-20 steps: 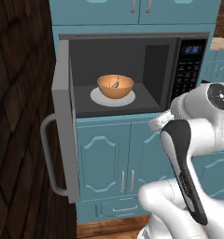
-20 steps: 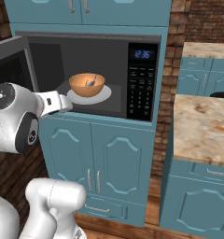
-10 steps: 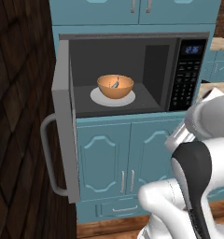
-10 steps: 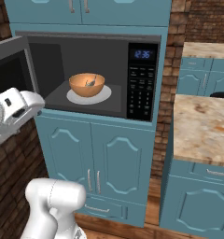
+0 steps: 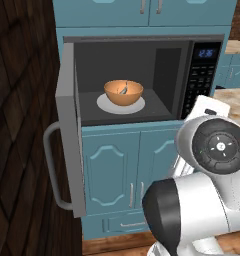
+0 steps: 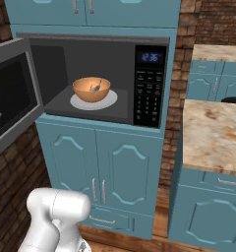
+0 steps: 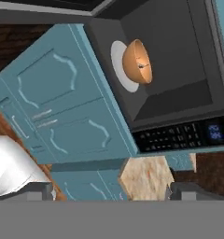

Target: Place the bowl containing the mushroom and fish in the microwave. Close the microwave door and press the start button to microwave the meal.

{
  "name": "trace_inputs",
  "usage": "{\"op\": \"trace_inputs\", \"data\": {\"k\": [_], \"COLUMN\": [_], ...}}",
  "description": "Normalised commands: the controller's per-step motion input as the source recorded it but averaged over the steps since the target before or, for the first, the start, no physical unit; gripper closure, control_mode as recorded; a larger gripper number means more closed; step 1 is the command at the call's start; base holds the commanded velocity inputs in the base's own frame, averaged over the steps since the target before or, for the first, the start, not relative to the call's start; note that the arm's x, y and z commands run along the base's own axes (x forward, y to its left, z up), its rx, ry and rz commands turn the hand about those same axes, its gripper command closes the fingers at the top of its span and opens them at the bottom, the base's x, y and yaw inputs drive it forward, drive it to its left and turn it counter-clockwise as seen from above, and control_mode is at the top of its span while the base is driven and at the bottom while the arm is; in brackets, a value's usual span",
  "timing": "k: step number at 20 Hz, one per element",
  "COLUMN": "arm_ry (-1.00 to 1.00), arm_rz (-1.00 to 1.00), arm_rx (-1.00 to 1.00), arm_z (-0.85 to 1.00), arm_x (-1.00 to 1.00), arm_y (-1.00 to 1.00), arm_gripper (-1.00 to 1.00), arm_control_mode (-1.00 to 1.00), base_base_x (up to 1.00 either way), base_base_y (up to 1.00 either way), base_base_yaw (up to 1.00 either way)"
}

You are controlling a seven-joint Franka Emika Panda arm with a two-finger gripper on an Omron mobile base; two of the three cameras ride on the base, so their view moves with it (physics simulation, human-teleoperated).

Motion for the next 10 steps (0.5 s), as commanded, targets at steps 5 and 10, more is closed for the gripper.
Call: {"op": "trace_inputs", "data": {"k": [5,10], "arm_ry": [-0.06,-0.15], "arm_rz": [0.00,0.00], "arm_rx": [-0.45,-0.50], "arm_z": [-0.45,-0.87], "arm_x": [-0.10,-0.14], "arm_y": [0.66,0.67], "arm_gripper": [-1.00,-1.00], "arm_control_mode": [-1.00,-1.00], "base_base_x": [0.00,0.00], "base_base_y": [0.00,0.00], "base_base_yaw": [0.00,0.00]}}
